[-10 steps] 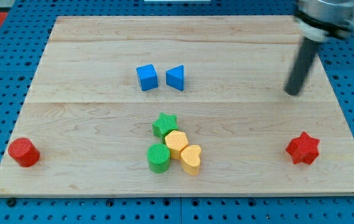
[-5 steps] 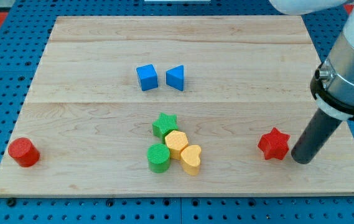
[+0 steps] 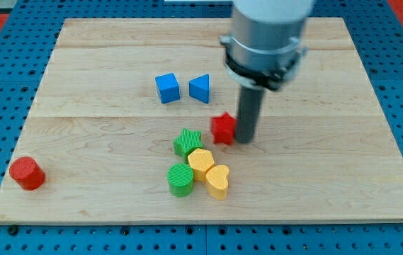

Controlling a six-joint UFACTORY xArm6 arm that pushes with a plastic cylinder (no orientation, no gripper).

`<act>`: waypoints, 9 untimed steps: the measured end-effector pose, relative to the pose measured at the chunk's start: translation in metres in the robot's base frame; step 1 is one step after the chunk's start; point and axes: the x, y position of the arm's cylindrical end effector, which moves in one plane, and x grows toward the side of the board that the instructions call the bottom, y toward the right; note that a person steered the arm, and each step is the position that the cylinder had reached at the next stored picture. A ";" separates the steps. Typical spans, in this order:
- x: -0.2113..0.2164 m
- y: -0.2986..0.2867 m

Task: Push the red circle into the blue cube

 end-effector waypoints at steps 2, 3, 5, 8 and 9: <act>-0.015 -0.025; 0.017 -0.021; -0.050 -0.054; -0.040 -0.083; -0.018 -0.107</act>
